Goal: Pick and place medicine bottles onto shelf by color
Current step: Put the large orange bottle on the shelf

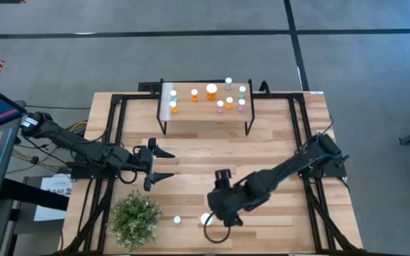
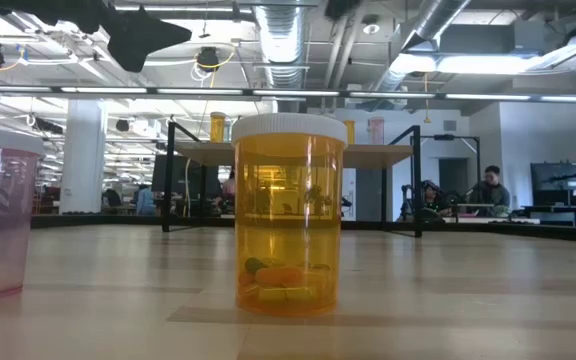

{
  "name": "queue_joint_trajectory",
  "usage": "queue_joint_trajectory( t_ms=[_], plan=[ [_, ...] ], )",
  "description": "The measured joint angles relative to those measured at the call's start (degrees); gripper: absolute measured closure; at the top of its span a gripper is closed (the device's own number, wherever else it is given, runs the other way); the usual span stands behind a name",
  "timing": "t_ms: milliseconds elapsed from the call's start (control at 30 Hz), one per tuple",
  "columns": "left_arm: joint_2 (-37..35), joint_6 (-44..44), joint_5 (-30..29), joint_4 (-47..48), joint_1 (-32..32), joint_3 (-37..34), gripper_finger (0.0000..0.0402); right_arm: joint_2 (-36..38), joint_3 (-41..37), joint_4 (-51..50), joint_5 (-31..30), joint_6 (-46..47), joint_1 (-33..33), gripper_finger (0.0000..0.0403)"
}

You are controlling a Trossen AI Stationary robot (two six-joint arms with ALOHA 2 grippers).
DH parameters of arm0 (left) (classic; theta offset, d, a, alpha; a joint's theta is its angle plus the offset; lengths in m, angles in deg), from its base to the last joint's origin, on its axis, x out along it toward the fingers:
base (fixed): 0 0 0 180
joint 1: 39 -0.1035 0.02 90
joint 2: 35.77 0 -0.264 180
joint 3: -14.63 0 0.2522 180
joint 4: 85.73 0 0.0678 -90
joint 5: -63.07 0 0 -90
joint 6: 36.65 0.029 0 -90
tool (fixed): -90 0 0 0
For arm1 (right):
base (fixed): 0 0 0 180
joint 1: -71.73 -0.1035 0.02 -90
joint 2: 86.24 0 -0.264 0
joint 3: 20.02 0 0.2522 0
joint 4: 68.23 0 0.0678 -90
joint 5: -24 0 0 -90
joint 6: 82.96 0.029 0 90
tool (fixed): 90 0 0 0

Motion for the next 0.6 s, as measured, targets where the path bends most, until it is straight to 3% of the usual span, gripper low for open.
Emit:
queue_joint_trajectory(
  t_ms=[300, 600],
  plan=[
    [0.0, -0.18, 0.0, 0.47, 0.0, 0.0, 0.0084, -7.66, 0.0, 8.71, 7.71, 1.74, -1.06, 0.0106],
    [0.0, -0.24, -0.02, 0.34, 0.02, 0.0, 0.0084, -7.78, 0.08, 16.05, 8.88, 3.97, -1.86, 0.0084]
  ],
)
